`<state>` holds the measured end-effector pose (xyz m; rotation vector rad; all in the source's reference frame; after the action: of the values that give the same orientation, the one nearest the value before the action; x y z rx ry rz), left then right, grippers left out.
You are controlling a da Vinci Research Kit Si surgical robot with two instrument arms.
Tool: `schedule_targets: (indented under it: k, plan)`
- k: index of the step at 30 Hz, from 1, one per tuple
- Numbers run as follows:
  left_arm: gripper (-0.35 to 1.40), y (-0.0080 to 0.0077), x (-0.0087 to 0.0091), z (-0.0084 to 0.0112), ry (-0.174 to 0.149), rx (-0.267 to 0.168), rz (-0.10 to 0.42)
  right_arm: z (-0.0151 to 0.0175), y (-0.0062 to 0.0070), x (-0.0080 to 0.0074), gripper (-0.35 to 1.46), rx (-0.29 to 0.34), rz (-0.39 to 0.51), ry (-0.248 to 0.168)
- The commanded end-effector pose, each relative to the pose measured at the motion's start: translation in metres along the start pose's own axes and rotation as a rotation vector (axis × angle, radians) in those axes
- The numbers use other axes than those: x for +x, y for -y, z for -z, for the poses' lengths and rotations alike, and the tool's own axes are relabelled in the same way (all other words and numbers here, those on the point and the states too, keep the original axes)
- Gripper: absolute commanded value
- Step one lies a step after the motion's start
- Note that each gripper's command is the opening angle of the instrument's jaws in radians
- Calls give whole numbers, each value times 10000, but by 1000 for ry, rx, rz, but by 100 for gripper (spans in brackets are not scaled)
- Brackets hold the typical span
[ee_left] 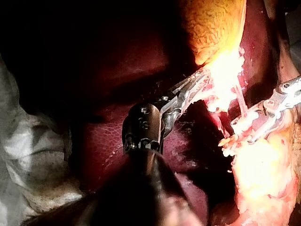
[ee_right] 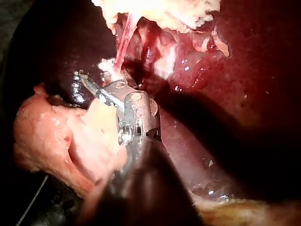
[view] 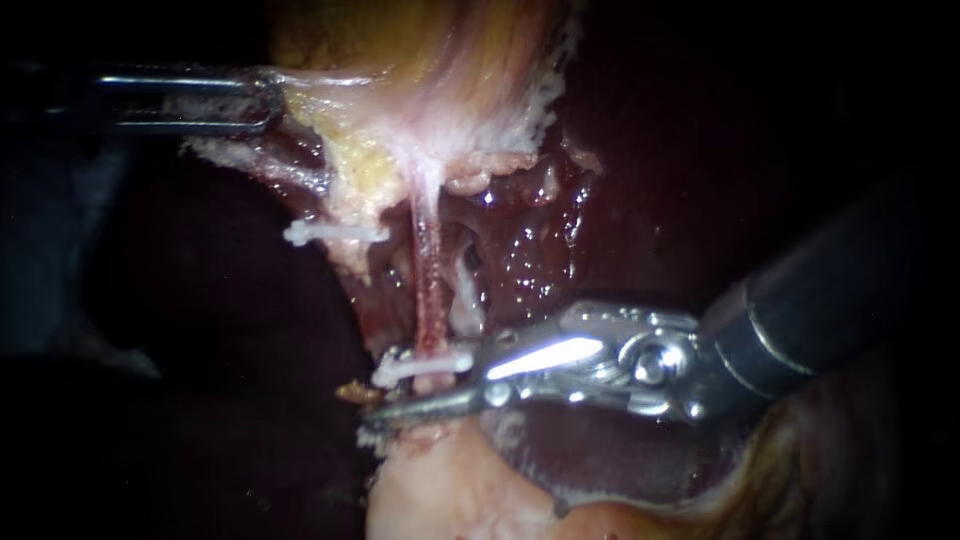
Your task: Going back first clip right tube
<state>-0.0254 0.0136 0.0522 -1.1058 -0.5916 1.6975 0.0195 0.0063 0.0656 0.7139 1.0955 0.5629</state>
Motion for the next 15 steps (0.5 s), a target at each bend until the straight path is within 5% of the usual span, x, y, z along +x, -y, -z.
schedule_targets:
  k: [1, 9, 15]
  plan:
    - [-35, 0, 0, 0, 0, 0, 0, 2, -2, 0, 50, -8, 26, 8]
    - [-35, 0, 0, 1, -1, 2, 0, 43, -7, -11, 50, -38, 211, 18]
    - [-35, 1, 0, 1, -1, 2, 0, 98, -7, -4, 50, -45, 307, 19]
